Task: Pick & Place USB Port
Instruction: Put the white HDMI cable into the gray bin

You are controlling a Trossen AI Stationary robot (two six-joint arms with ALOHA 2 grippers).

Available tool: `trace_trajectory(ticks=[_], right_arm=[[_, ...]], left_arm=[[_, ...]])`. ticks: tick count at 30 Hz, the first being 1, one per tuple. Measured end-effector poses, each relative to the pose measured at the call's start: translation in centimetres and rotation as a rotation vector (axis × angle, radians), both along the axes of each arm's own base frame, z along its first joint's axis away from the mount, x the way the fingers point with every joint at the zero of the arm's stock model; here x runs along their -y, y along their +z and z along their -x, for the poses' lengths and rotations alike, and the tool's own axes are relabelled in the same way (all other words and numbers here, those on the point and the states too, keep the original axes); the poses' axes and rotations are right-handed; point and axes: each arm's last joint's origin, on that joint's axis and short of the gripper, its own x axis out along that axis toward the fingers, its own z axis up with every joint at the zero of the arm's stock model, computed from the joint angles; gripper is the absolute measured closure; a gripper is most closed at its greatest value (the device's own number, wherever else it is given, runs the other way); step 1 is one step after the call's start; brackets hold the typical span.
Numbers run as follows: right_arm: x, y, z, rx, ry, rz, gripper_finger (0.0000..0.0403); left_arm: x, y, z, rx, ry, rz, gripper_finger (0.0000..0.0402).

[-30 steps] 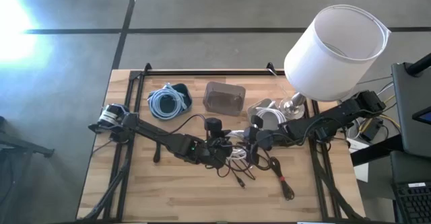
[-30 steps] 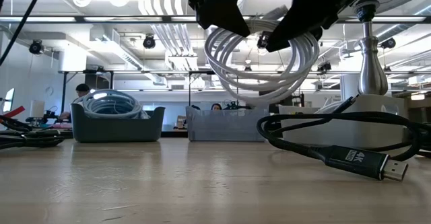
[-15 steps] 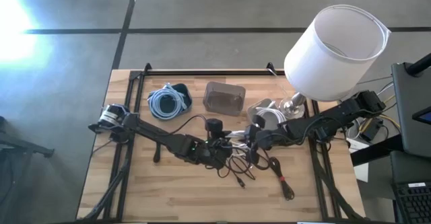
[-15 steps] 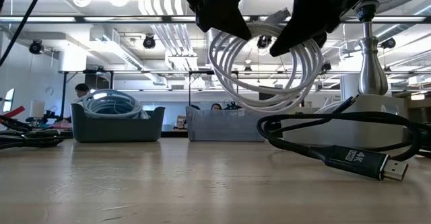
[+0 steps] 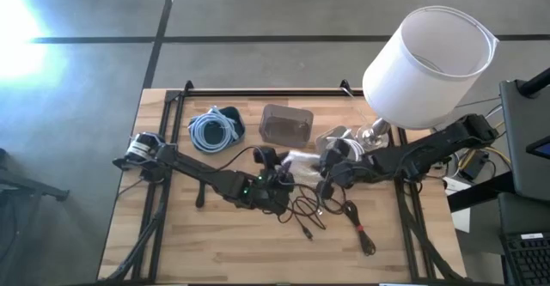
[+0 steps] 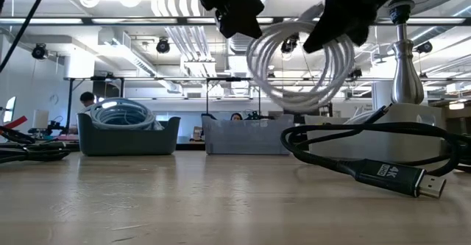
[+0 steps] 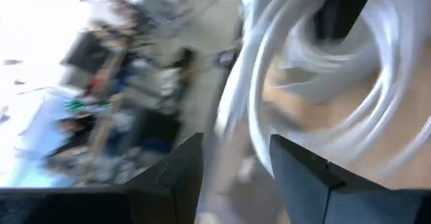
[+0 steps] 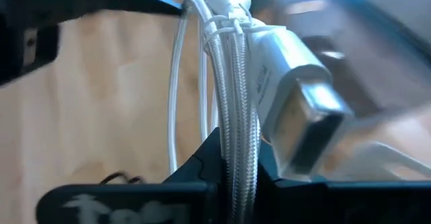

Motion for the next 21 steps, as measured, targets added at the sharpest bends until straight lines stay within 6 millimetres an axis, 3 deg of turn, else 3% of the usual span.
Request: trace_trajectory(ticks=[5,9,16,21], right_arm=[[0.8,1.1,3.4,-0.067,-0.222,0.013,0.0375],[1.4,0.9,6.3,-0.122,-0.372,-0.032,0.0375],[2.0,-1.8,8.5,-0.136,-0.473,-0.084,0.0375],[2.4,-3.2,9.1,-0.101,-0.484,-0.109,0.0374]], left_arm=[[0.2,0.7,0.6,0.043,0.152,-0.155,0.0237],[0.0,0.4,0.8,0.018,0.160,-0.168,0.0244],[-1.0,0.5,2.7,-0.039,0.087,0.080,0.0247],[-2.2,3.7,6.5,0.033,0.153,0.214,0.0262]])
